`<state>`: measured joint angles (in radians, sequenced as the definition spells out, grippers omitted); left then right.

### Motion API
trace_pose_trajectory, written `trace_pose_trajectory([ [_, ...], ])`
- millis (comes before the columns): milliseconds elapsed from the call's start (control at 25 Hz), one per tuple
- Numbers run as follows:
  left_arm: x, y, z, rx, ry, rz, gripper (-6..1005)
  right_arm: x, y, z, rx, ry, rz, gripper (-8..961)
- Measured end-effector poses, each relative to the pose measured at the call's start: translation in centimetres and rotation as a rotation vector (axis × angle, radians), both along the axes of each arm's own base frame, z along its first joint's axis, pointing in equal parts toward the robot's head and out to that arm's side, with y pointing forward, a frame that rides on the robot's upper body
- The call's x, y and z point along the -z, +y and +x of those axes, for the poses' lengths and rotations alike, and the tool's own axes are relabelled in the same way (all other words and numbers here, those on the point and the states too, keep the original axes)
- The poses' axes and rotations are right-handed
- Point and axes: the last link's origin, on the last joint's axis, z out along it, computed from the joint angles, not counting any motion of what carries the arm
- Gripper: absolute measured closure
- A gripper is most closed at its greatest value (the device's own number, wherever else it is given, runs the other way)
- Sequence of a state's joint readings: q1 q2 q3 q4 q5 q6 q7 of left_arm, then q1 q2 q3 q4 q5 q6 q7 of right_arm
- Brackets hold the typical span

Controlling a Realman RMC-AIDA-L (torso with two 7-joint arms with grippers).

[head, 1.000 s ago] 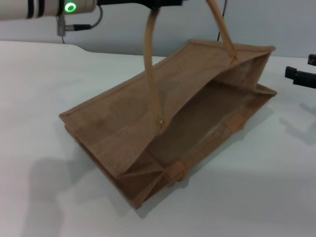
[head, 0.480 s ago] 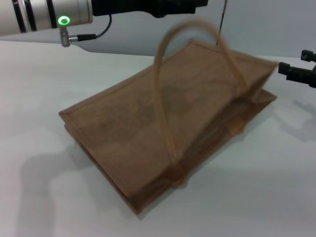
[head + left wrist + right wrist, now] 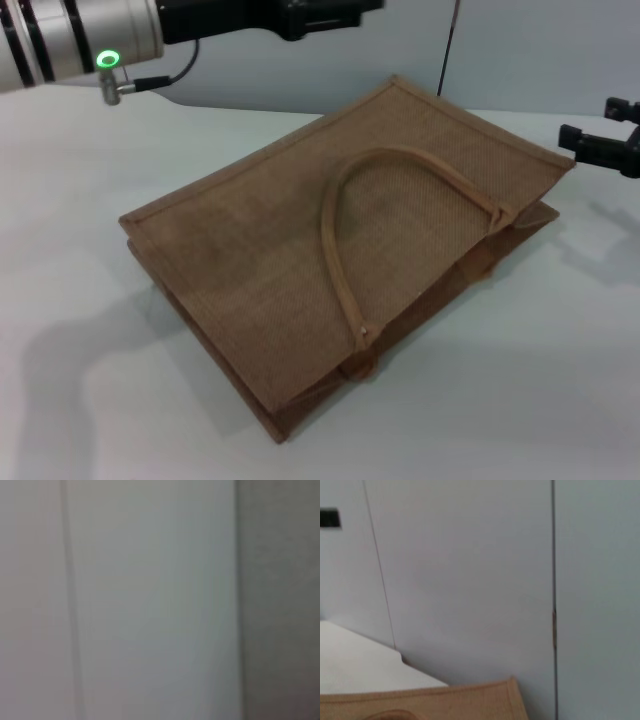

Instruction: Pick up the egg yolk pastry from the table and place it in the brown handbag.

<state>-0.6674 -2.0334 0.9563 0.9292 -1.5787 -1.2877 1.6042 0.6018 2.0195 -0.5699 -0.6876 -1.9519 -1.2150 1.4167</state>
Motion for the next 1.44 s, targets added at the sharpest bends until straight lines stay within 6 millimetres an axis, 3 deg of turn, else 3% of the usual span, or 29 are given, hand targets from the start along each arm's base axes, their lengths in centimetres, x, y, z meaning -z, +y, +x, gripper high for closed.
trace_pose_trajectory([
  [280,0.4,0.4,-5.0,-0.073,0.018,0.224,224,0.9,-0.6,1.2,-0.073,0.073,0.211,59],
  [480,1.9,-0.1,-9.7,-0.144,-0.019,0.463,282,1.9,-1.3,3.1,-0.062,0.020,0.396,59],
  [640,3.1,-0.6,-12.2,-0.228,-0.002,0.598,294,2.9,-2.3,4.3,-0.025,-0.025,0.577,59],
  [920,4.8,-1.2,-14.5,-0.380,-0.002,0.649,294,4.1,-2.4,5.1,0.079,-0.052,0.628,59],
  [1440,5.6,-1.5,-15.3,-0.436,0.010,0.621,294,4.6,-1.6,6.6,0.243,-0.063,0.618,59],
])
